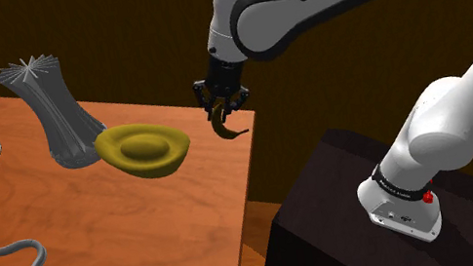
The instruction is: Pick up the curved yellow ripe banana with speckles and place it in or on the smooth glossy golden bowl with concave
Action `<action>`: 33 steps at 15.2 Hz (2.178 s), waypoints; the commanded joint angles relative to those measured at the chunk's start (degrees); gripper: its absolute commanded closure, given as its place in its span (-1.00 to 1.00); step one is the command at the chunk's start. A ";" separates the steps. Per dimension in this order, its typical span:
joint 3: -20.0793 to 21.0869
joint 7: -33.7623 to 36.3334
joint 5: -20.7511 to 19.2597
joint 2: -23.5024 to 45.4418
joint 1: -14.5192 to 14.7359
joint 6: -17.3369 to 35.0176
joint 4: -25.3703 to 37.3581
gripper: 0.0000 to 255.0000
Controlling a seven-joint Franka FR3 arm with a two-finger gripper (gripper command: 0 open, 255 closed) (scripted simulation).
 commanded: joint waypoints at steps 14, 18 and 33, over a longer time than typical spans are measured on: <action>6.06 18.33 -17.89 28.90 2.28 -4.34 33.22 1.00; 5.35 22.72 -23.52 38.89 6.42 -8.48 46.70 1.00; 3.63 24.90 -27.58 48.30 9.94 -4.33 51.51 1.00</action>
